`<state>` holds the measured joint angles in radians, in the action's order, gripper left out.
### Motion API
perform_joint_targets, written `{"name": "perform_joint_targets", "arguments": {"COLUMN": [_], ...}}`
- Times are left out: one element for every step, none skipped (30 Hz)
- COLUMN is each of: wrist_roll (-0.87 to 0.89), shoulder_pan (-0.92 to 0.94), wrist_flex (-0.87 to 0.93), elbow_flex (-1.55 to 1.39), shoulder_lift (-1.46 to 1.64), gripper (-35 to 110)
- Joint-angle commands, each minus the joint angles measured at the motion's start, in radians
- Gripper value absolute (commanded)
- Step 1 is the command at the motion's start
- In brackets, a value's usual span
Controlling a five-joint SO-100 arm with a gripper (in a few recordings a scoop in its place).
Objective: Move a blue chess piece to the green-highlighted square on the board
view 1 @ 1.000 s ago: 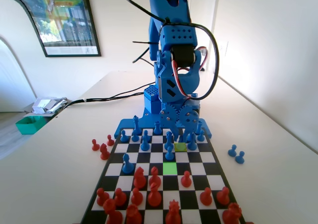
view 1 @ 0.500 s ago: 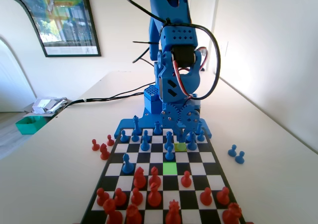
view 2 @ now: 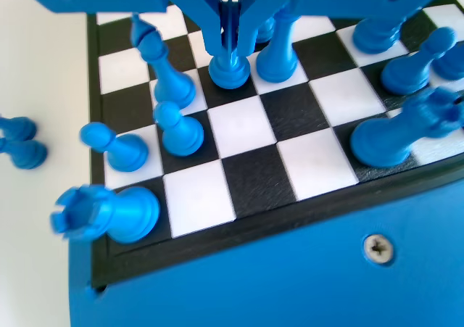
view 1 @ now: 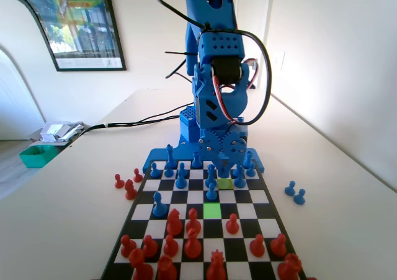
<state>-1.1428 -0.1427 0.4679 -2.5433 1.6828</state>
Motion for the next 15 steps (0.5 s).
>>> {"name": "perform_joint_targets", "arguments": {"wrist_roll": [-0.014,-0.014,-0.014,-0.012,-0.011,-0.008,-0.006,-0.005,0.0,0.003,0.006,0.009,0.012,0.014,0.015], "shoulder_pan": [0.017,0.025,0.031,0.037,0.041,0.044,0.048,0.049,0.051,0.051,0.052,0.052,0.055,0.058,0.063], "wrist_flex": [0.044,0.055,0.063,0.071,0.078,0.084,0.089,0.091,0.091,0.092,0.092,0.092,0.091,0.091,0.089], "elbow_flex": [0.086,0.106,0.124,0.143,0.16,0.175,0.19,0.201,0.212,0.224,0.235,0.244,0.252,0.262,0.272], "shoulder_lift": [0.025,0.025,0.025,0.025,0.025,0.025,0.025,0.025,0.025,0.025,0.023,0.02,0.018,0.012,0.006], "gripper": [1,1,1,1,1,1,1,1,1,1,1,1,1,1,1]}}
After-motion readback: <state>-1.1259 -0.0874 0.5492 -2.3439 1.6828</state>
